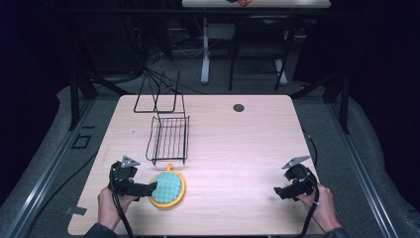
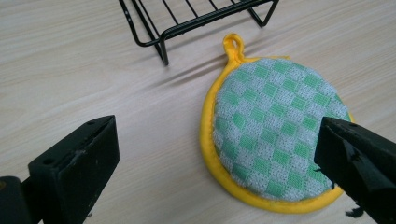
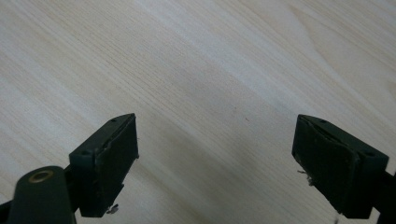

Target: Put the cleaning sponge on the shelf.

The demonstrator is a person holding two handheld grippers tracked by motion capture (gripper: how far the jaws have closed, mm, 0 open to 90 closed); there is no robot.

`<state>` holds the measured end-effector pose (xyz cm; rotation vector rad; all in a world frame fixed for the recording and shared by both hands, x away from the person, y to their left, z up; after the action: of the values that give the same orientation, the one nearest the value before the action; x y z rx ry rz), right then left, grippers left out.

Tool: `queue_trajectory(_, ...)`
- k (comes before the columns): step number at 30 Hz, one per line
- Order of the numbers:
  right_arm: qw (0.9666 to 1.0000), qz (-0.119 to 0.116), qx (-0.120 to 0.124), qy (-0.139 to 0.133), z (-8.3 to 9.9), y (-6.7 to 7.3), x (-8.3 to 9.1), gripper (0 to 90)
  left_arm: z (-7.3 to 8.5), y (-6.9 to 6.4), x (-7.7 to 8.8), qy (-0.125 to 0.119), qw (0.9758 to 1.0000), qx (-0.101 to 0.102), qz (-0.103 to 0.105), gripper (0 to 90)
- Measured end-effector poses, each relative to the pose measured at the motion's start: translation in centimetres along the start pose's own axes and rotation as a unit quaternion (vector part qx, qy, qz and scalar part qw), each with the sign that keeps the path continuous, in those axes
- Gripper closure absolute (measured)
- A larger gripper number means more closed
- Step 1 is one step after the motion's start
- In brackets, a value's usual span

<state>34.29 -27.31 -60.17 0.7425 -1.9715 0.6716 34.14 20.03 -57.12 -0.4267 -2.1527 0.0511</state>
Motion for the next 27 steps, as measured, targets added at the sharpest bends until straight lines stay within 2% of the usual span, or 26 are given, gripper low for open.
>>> queue_trajectory(10,1.0,-0.003,0.002,0.004,0.0,0.1,0.0,14.1,-0.5,-0.3,-1.4,0.009,0.9999,0.004,0.008,0.9)
queue_trajectory(11,1.0,-0.003,0.002,0.004,0.0,0.1,0.0,14.1,-0.5,-0.3,-1.4,0.009,0.9999,0.004,0.008,2.8)
queue_trajectory(12,1.0,-0.004,0.001,0.003,-0.1,0.1,-0.1,14.1,-0.7,-0.6,-1.7,0.009,0.9999,-0.009,0.011,7.1)
queue_trajectory(13,1.0,-0.004,0.001,0.003,-0.1,0.1,-0.1,14.1,-0.7,-0.6,-1.7,0.009,0.9999,-0.009,0.011,12.8)
queue_trajectory(17,1.0,-0.004,0.004,0.002,-0.1,0.1,-0.1,14.1,-0.9,-1.2,-2.5,0.02,0.9995,-0.019,0.017,17.5)
queue_trajectory(23,1.0,-0.004,0.005,0.002,-0.1,0.1,0.0,14.2,-1.1,-1.3,-3.6,0.031,0.9991,-0.014,0.027,30.4)
queue_trajectory(27,1.0,-0.004,0.004,0.0,-0.1,0.1,0.0,14.3,-0.8,-1.2,-4.0,0.042,0.9986,-0.006,0.033,35.9)
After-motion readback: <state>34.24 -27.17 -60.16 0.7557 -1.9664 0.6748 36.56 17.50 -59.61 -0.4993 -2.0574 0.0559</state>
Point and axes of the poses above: each handheld gripper's, and its own axes: x roughly backward along the jaws, z roughly out of its underside, y roughly to its left, the point moved 7 cm from there along -x, roughly forward along the jaws, and after that the axes turned 13 degrees about x, right-handed, at the moved point
